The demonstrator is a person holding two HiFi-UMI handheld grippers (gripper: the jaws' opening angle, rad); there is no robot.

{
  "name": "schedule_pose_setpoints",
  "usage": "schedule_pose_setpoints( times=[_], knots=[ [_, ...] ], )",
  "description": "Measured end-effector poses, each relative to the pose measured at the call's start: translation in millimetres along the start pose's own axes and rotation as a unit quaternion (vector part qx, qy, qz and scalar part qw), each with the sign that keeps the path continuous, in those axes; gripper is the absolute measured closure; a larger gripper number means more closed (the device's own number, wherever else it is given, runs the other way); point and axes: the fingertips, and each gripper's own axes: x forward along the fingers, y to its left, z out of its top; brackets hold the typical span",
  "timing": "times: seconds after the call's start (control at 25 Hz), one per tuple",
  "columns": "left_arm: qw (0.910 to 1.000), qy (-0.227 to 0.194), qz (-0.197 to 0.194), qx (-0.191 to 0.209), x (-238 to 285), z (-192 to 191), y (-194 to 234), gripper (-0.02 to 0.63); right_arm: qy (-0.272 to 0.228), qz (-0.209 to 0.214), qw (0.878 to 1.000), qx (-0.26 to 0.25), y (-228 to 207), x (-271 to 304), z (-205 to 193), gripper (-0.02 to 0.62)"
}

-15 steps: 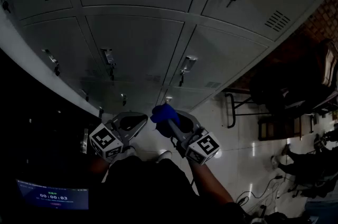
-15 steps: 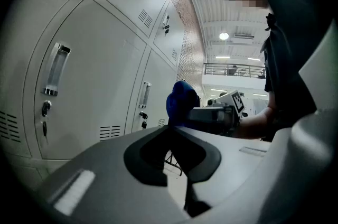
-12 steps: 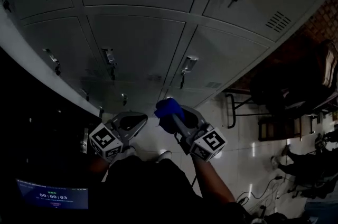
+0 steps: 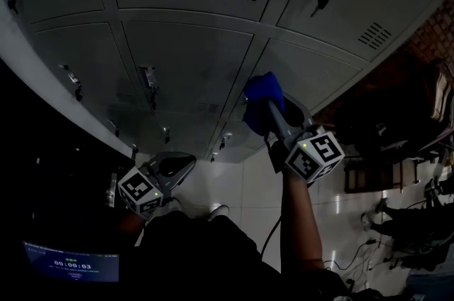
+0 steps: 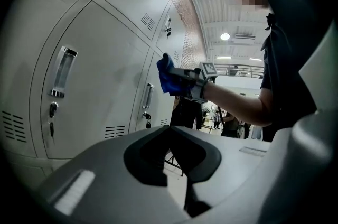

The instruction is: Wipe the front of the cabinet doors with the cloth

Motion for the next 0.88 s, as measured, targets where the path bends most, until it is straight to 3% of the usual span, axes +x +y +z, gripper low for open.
schedule_pose_setpoints(
  times=[0.32, 0.88],
  knots=[
    [1.0000, 0.000, 0.004, -0.001, -3.0, -0.9, 4.2, 0.604, -0.013, -0.013, 1.000, -0.012, -22.1, 27.0, 45.5, 0.512],
    [1.0000, 0.002, 0.004, -0.005, 3.1, -1.9, 9.8, 0.604, -0.015, -0.019, 1.000, -0.016, -35.6, 39.6, 52.1, 0.512]
  ],
)
